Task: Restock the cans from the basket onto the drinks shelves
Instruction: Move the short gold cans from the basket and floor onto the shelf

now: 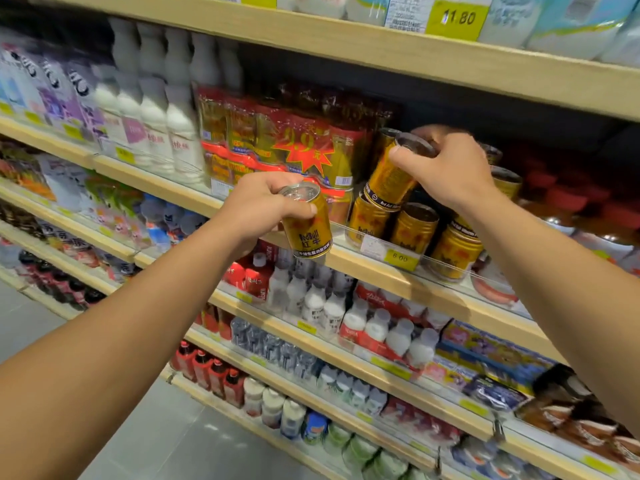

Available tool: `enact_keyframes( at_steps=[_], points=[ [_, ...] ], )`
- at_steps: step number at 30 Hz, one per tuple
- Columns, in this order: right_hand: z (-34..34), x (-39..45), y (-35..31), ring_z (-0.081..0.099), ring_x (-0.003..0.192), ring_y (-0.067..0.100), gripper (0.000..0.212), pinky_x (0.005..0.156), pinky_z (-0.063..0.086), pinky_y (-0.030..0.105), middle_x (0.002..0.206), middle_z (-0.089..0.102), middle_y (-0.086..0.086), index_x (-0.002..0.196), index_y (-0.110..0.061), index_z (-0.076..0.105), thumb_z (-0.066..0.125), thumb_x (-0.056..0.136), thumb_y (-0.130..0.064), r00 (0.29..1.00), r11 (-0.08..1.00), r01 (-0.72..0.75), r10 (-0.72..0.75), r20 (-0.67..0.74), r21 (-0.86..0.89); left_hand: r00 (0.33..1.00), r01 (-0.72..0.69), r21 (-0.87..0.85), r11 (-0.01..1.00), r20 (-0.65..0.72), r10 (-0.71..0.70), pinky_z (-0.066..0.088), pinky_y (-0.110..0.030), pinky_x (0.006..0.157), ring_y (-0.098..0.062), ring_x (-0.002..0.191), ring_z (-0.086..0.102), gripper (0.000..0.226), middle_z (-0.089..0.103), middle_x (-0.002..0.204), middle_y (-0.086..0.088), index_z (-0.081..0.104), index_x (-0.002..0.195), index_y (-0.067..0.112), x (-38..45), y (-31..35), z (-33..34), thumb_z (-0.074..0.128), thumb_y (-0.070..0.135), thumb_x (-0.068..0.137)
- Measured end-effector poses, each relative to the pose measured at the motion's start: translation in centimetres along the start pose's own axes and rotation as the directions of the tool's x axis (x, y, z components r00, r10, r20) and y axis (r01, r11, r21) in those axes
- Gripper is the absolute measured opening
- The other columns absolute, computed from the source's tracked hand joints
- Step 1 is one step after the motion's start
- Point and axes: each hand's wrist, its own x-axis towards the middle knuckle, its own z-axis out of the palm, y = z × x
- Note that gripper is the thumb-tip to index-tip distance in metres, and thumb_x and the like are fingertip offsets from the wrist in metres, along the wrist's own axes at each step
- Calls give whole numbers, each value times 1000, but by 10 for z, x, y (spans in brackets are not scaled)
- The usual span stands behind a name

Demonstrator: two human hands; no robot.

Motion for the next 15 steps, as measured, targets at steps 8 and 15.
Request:
enact_keyframes(
  at_steps=[8,15],
  points=[
    [24,25,-6,60,107,19,68,76,49,29,123,64,-1,131,-26,56,56,79,-71,994,980,-97,104,34,-174,997,4,-22,1000,79,-2,43,-27,64,-15,98,62,25,66,120,9,73,85,29,41,-5,-7,82,11,70],
    [33,30,-19,57,113,22,64,83,50,33,130,59,2,135,-28,52,53,84,-67,976,952,-193,212,58,-237,982,3,-7,1000,187,-1,42,-27,62,-11,98,61,32,63,124,14,71,99,28,55,-4,-16,81,13,72]
  ],
)
